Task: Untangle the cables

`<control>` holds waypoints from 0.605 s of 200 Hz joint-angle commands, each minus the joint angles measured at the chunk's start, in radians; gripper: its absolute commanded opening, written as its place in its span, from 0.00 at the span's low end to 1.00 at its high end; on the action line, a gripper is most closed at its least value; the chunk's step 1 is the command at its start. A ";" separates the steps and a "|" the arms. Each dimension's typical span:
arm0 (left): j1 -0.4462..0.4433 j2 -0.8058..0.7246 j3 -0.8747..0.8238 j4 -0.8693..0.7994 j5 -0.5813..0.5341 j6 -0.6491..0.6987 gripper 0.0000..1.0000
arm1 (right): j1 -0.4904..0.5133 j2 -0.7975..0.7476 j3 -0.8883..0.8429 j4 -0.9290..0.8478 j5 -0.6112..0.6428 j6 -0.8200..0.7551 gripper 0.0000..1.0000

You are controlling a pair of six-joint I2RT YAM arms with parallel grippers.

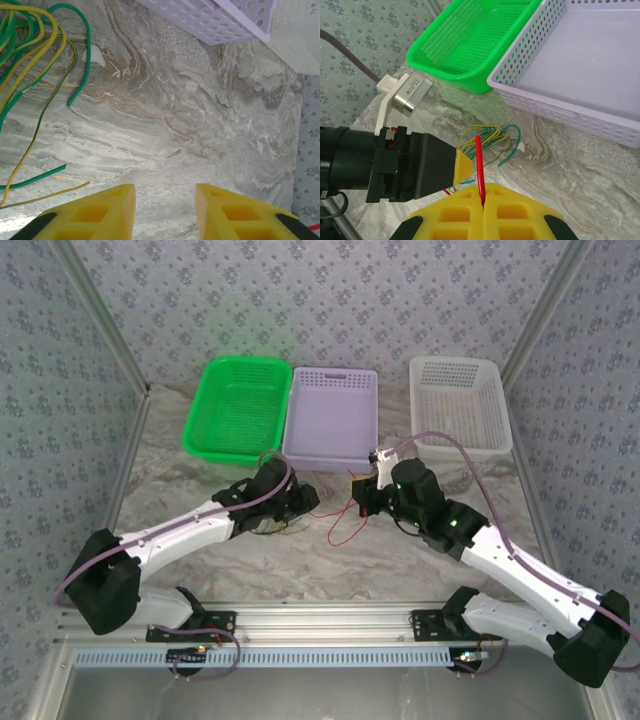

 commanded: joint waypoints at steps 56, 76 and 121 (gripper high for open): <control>0.019 -0.074 -0.049 -0.033 -0.112 -0.049 0.00 | 0.002 -0.093 0.039 -0.019 0.040 0.027 0.00; 0.083 -0.116 -0.095 -0.045 -0.093 -0.058 0.00 | -0.004 -0.170 0.058 -0.035 0.083 0.027 0.00; 0.196 -0.198 -0.231 -0.003 -0.038 -0.114 0.00 | -0.006 -0.322 0.093 0.028 0.188 0.014 0.00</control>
